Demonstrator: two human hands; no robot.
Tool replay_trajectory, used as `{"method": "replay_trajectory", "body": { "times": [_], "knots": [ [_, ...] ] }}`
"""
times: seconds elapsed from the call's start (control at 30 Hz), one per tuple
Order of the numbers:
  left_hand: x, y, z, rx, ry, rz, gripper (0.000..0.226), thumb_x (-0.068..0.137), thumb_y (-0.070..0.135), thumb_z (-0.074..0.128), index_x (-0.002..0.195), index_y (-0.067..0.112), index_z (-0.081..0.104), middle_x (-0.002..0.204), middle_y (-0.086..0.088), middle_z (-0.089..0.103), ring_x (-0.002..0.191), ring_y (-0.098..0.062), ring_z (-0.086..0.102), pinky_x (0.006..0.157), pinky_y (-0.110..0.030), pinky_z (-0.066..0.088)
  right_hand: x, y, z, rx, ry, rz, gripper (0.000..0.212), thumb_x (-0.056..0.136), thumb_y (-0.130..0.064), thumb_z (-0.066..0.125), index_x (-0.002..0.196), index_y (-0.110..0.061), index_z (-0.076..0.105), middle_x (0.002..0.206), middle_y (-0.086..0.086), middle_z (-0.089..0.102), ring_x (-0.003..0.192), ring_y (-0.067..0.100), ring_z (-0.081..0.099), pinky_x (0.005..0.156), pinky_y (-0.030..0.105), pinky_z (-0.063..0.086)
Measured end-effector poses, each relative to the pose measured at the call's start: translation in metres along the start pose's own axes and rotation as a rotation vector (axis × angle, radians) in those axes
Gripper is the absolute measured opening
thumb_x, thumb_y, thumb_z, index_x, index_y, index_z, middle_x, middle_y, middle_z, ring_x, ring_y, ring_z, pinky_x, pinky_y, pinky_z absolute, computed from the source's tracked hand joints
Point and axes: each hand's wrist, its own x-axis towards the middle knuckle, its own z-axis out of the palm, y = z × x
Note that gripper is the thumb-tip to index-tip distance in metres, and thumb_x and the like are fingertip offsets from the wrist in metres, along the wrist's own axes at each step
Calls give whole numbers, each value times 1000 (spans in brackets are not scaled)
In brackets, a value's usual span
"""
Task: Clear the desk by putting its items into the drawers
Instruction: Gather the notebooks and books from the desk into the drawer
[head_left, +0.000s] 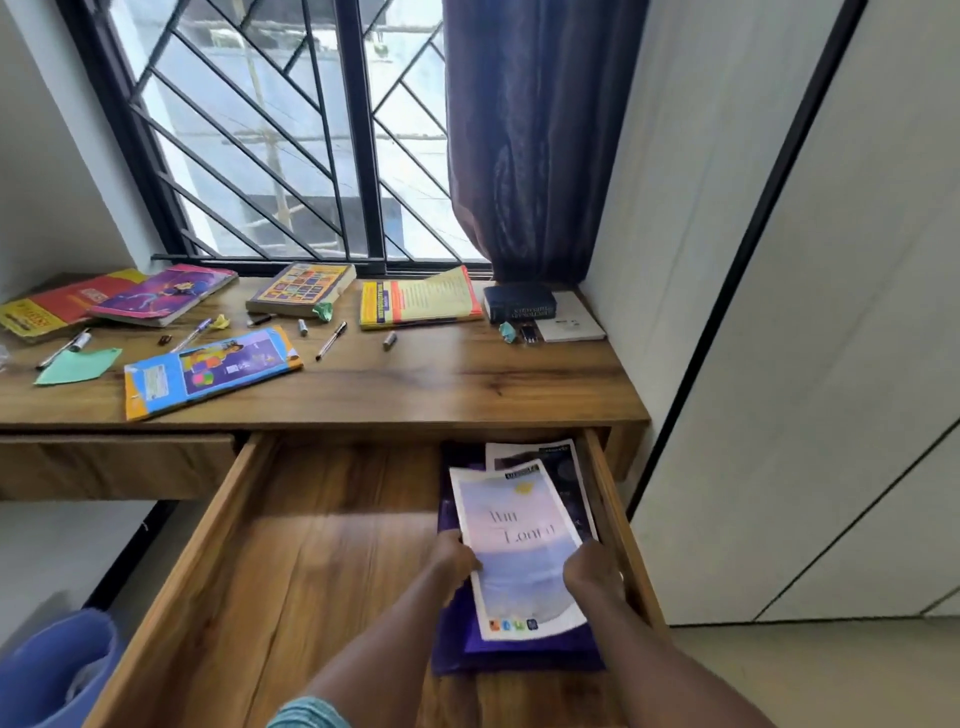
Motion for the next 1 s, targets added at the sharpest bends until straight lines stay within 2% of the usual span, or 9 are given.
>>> {"method": "replay_trajectory", "body": {
  "times": [0.17,0.23,0.3,0.4,0.5,0.57,0.67,0.83,1.0],
  "knots": [
    [24,-4,22,158,-17,43,46,80,-14,52,122,3,57,118,-17,64,105,-31,62,91,-41,54,8,11,13,53,126,109,33,98,-3,35,122,-4,58,124,13,61,111,28,59,88,34,48],
    [35,-2,28,200,-15,73,46,78,-12,51,119,7,57,117,-16,65,103,-30,63,90,-39,54,13,8,16,28,185,39,33,98,-4,33,124,-5,53,126,12,58,113,27,58,91,33,48],
    [40,3,33,279,-11,117,52,80,-10,49,128,9,51,118,-15,63,104,-30,62,87,-35,53,16,5,17,-60,241,-69,33,98,-6,35,130,-7,45,130,12,53,117,26,55,92,30,46],
    [51,13,38,422,-7,170,61,86,-10,43,144,10,34,135,-15,45,117,-33,54,98,-36,48,22,3,19,-195,251,-236,54,96,-12,44,146,-9,23,141,13,38,126,26,45,98,30,43],
    [56,15,42,587,-14,206,52,92,-3,41,142,4,30,143,-14,33,125,-32,45,104,-34,42,31,3,24,-303,92,-447,74,91,-29,56,150,-14,15,153,11,20,139,27,27,110,32,32],
    [56,12,44,655,-1,221,53,93,4,43,144,1,25,151,-17,23,136,-32,32,112,-30,31,36,2,31,-444,-89,-585,84,86,-43,60,151,-18,13,158,8,9,145,29,10,118,39,14],
    [54,8,46,706,8,235,64,93,2,40,150,5,11,158,-17,1,147,-30,8,118,-27,12,42,5,38,-626,-227,-628,96,78,-56,64,152,-28,9,160,6,-5,146,32,-9,116,49,-5],
    [64,16,47,655,-38,345,70,88,-9,40,150,5,10,158,-12,8,147,-24,11,118,-24,14,47,9,39,-559,-305,-494,97,79,-56,63,150,-39,0,157,2,-21,143,36,-18,111,63,3],
    [60,23,55,657,-20,301,65,91,-6,38,150,3,12,157,-16,6,147,-26,9,118,-27,17,45,7,38,-572,-346,-452,95,83,-55,60,149,-39,-6,155,3,-26,142,37,-22,110,65,-1]
  ]
}}
